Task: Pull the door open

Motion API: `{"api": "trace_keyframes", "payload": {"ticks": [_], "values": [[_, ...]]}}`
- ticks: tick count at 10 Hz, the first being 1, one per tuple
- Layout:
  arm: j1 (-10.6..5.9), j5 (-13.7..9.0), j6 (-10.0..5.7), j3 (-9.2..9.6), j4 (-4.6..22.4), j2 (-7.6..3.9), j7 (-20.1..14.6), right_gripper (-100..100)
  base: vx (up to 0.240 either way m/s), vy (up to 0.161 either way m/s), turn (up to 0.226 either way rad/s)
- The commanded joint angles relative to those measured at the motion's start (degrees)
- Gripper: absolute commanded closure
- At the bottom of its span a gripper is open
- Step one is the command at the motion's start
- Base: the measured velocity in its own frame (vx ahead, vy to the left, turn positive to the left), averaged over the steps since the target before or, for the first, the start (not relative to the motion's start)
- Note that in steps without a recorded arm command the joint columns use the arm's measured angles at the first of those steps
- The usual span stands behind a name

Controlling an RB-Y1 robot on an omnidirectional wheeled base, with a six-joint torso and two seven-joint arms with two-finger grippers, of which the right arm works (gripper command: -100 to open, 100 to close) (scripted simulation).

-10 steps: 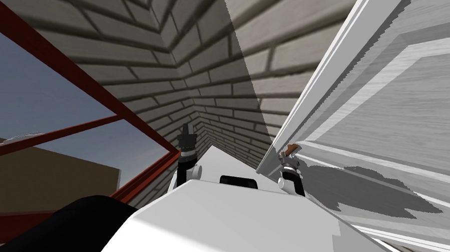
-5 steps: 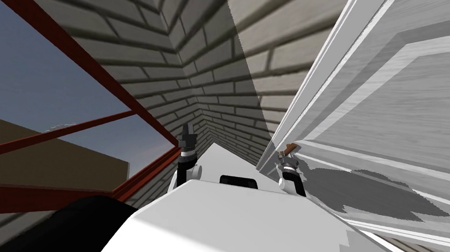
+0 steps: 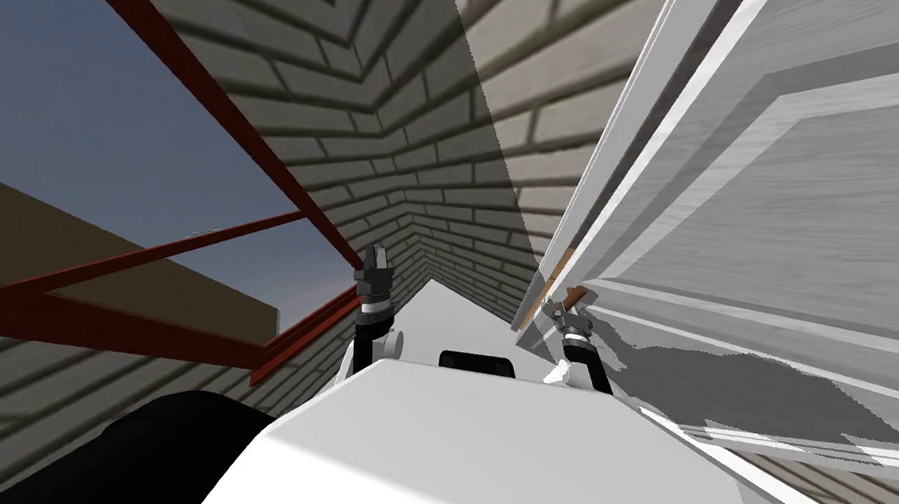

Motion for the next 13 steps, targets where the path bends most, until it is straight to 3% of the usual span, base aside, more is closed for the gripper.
{"api": "trace_keyframes", "payload": {"ticks": [1, 2, 8, 11, 13], "values": [[0.34, 0.56, -0.18, 0.99, -0.19, -0.35, -1.05, 100, -0.220, -0.005, 0.090], [0.07, 0.33, -0.21, 0.55, 0.10, -0.30, -0.64, 100, -0.100, -0.001, 0.026], [2.12, 2.91, -1.39, 4.92, -1.25, -2.72, -5.26, 100, -0.203, -0.026, 0.087], [2.32, 3.30, -1.41, 5.58, -1.66, -3.02, -5.82, 100, -0.187, -0.025, 0.057], [3.40, 4.33, -2.44, 7.21, -1.91, -4.20, -7.79, 100, -0.189, 0.000, 0.101]]}}
